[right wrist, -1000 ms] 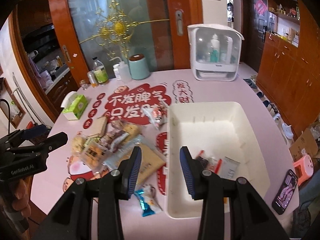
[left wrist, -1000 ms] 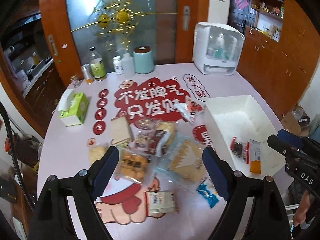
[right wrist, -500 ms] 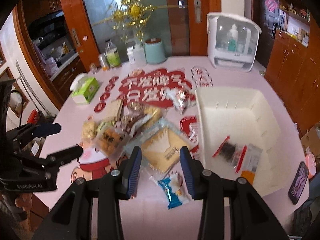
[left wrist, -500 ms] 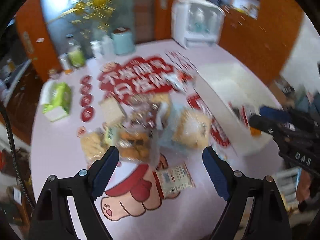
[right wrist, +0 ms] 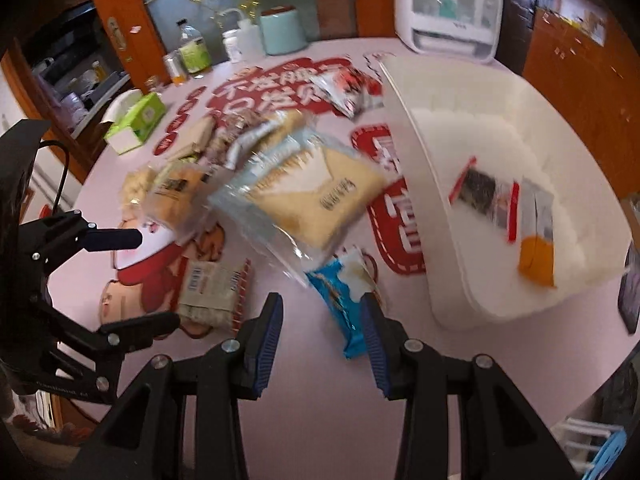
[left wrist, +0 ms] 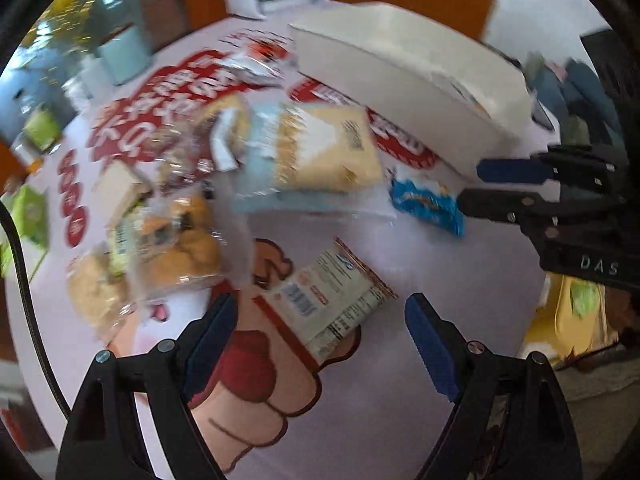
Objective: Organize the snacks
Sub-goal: 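Move both tools back over the snack pile, then grasp the LIPO biscuit pack with the left tool while the right tool grasps the blue candy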
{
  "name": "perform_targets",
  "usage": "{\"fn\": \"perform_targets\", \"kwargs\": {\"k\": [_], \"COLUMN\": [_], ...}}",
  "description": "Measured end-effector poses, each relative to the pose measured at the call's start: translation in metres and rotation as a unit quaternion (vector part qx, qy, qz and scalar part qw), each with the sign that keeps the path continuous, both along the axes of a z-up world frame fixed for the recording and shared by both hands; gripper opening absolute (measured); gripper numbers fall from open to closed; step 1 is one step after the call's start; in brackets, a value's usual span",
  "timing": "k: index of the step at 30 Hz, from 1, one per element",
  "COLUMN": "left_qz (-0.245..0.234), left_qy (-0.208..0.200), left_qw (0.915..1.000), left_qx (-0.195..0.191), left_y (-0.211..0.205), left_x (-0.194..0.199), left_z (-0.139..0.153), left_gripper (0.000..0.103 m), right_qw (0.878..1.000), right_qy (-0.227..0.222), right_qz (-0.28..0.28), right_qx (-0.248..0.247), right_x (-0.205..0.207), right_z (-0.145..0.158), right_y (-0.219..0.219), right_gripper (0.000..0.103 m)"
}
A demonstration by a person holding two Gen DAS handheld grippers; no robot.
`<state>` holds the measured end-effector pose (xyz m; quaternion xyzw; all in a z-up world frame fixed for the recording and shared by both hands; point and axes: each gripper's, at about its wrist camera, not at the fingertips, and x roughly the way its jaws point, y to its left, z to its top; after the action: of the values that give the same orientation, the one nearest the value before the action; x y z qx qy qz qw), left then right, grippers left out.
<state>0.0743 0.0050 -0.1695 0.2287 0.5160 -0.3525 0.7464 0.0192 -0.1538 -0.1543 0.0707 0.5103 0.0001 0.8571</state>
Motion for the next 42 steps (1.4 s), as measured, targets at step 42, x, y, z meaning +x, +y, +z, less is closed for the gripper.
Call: {"fn": "perform_targets", "kwargs": {"k": [42], "left_qz": [-0.057], "left_qy": [0.056], "left_qw": [0.9931], "left_qx": [0.086], "left_y": [-0.054], "left_x": [0.036], "left_z": [-0.067], "left_gripper": [0.063], "right_qw": [0.998], "right_qy": [0.048], "right_qz": [0.012], "right_qx": [-0.039], "right_x": [0.026], "right_z": [-0.059], "right_y": [0.014], "right_gripper": [0.037]}}
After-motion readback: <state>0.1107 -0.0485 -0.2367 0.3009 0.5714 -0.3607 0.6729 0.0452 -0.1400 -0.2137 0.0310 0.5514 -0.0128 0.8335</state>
